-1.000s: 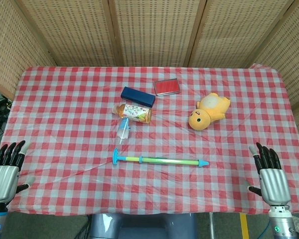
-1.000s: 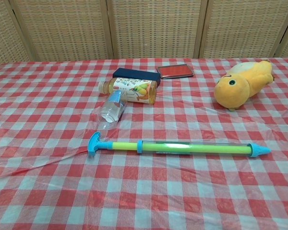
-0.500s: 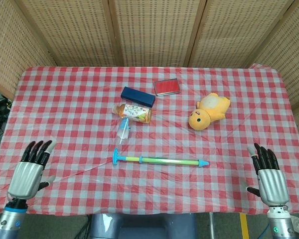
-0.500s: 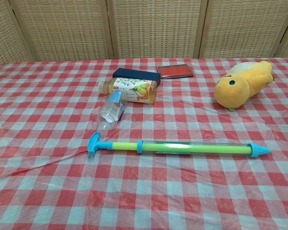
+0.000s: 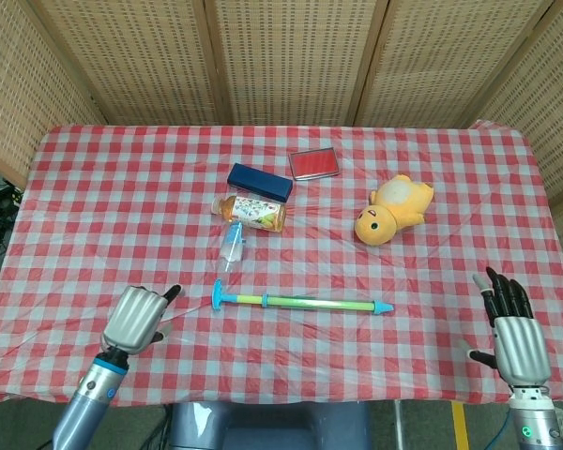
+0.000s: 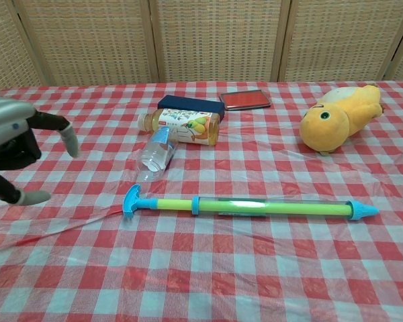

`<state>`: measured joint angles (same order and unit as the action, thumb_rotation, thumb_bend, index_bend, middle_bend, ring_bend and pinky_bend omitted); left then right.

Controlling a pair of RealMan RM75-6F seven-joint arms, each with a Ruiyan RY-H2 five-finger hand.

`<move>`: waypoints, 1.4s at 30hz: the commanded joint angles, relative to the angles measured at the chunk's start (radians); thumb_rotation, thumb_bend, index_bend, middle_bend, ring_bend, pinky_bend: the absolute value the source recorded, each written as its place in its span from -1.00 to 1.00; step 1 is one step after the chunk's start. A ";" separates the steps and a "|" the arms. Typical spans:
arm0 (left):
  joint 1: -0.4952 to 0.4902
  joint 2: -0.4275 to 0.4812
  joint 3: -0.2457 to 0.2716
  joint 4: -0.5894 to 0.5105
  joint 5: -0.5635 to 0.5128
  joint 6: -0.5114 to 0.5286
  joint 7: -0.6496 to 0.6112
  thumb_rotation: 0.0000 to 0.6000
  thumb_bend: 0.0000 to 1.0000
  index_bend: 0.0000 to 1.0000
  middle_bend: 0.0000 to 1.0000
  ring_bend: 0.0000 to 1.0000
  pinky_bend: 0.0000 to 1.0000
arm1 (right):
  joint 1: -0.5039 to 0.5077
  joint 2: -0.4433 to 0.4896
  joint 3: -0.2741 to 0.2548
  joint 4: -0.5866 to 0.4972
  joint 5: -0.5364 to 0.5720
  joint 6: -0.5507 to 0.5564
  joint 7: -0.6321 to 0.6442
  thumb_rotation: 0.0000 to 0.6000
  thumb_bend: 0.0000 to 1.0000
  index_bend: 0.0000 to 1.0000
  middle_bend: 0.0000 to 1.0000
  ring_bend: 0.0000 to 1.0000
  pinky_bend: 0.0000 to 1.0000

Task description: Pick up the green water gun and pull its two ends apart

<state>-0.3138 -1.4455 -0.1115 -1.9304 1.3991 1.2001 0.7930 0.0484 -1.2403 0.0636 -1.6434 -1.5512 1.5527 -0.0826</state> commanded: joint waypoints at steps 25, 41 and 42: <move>-0.405 -0.449 -0.186 0.176 -0.655 0.116 0.505 1.00 -0.54 -0.09 0.92 0.71 0.54 | 0.003 0.030 0.001 -0.006 0.012 -0.019 0.089 1.00 -0.81 -1.00 -1.00 -1.00 -1.00; -0.497 -0.527 -0.190 0.330 -0.730 0.130 0.475 1.00 -0.54 -0.03 0.92 0.71 0.54 | 0.008 0.036 0.001 0.000 0.023 -0.035 0.120 1.00 -0.81 -1.00 -1.00 -1.00 -1.00; -0.501 -0.530 -0.189 0.336 -0.733 0.130 0.474 1.00 -0.54 -0.02 0.92 0.71 0.54 | 0.008 0.036 0.001 0.000 0.023 -0.036 0.121 1.00 -0.81 -1.00 -1.00 -1.00 -1.00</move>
<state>-0.8098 -1.9711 -0.3007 -1.6002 0.6704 1.3311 1.2699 0.0563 -1.2041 0.0650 -1.6433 -1.5278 1.5169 0.0384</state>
